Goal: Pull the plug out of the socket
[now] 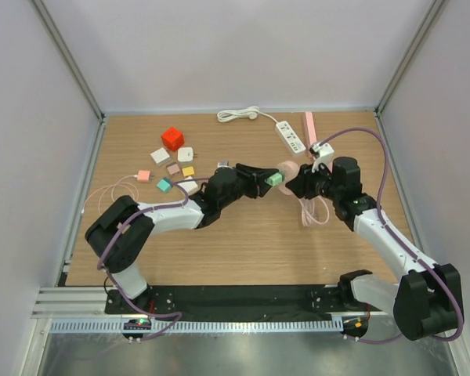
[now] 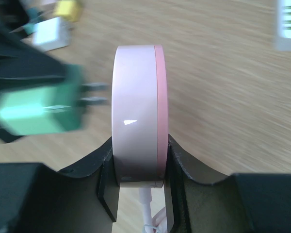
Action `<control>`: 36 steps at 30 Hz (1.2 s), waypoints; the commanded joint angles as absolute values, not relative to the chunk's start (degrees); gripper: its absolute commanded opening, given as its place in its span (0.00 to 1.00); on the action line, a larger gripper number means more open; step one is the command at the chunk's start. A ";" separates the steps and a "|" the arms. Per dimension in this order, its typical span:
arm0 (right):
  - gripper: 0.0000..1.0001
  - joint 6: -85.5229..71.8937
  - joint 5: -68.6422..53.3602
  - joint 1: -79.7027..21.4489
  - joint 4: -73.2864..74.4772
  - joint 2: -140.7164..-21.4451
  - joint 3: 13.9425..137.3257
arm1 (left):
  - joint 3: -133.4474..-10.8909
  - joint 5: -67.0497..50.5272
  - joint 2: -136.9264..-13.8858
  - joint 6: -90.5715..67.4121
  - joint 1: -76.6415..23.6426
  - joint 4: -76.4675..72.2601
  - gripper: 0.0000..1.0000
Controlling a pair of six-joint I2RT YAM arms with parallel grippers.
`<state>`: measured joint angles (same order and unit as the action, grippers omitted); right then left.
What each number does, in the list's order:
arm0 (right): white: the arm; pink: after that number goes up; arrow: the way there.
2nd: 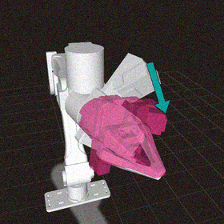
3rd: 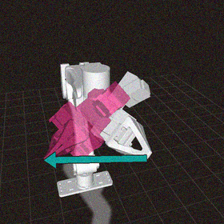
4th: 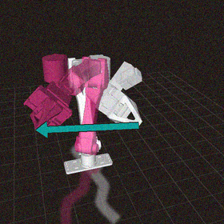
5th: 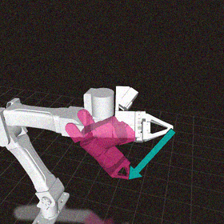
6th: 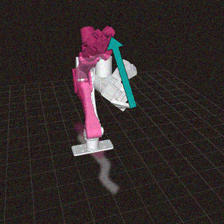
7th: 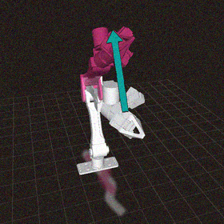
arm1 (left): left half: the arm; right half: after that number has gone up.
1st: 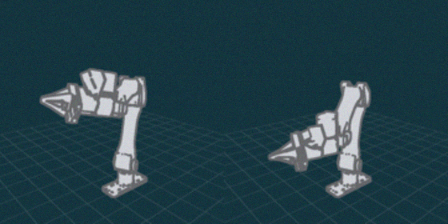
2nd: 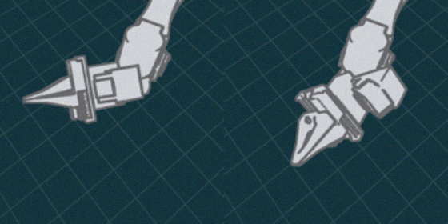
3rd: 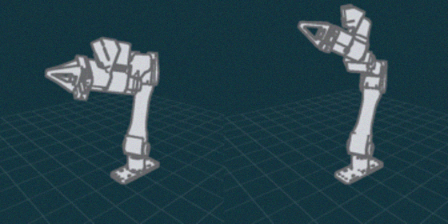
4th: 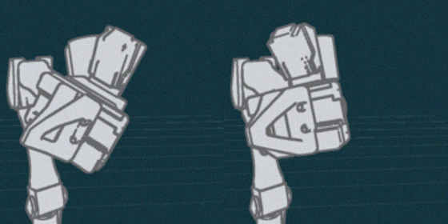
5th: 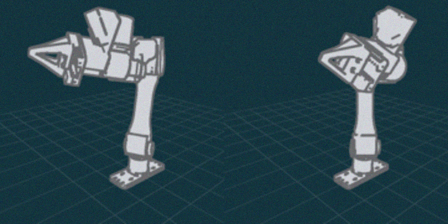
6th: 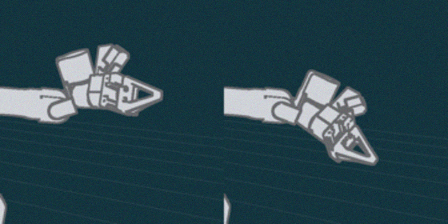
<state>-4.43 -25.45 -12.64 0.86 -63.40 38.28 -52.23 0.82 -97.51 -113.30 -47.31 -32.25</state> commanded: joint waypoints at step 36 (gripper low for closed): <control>0.01 0.62 -35.24 -3.25 5.36 -64.42 43.51 | -44.56 0.20 -77.86 -56.43 -4.94 3.62 0.01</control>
